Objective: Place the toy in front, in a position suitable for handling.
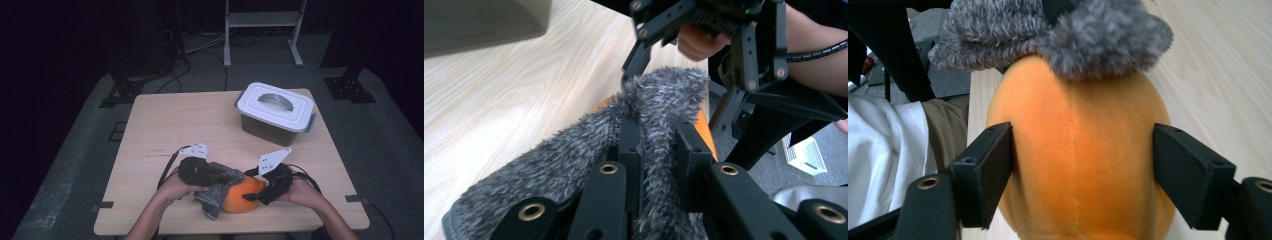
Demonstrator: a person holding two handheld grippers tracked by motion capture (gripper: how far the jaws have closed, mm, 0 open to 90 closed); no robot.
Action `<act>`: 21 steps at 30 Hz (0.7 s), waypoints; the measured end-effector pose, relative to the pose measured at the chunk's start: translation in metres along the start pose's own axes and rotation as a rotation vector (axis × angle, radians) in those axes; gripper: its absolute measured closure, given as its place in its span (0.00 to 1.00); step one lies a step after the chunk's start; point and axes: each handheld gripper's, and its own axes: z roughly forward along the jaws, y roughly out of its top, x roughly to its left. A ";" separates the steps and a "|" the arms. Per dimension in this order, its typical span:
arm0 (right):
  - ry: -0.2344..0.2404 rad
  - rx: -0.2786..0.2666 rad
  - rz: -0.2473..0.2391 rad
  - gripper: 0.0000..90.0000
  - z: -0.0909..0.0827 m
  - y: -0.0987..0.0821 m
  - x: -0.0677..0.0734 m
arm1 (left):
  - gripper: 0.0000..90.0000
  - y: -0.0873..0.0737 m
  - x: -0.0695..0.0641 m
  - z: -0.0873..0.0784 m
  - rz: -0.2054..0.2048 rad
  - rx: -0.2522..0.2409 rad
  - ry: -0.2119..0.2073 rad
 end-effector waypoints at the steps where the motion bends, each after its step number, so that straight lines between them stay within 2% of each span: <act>1: 0.006 -0.003 -0.004 0.32 0.002 0.000 0.000 | 0.85 0.000 0.000 0.000 0.000 0.004 0.004; 5: 0.006 -0.010 -0.052 0.48 0.000 -0.008 0.000 | 0.85 -0.006 0.006 -0.006 -0.017 -0.002 0.021; 9: 0.013 -0.021 -0.060 0.51 -0.006 -0.017 -0.002 | 0.85 -0.015 0.012 -0.012 -0.037 -0.005 0.032; 12: 0.015 -0.032 -0.050 0.51 -0.008 -0.021 -0.002 | 0.85 -0.019 0.013 -0.012 -0.056 -0.024 0.015; 16: 0.008 -0.030 -0.067 0.52 -0.007 -0.017 -0.001 | 0.85 -0.014 0.009 -0.009 -0.040 -0.042 -0.011; 21: 0.005 -0.047 -0.074 0.53 -0.001 -0.008 -0.002 | 0.85 0.002 -0.003 -0.001 0.008 -0.031 -0.037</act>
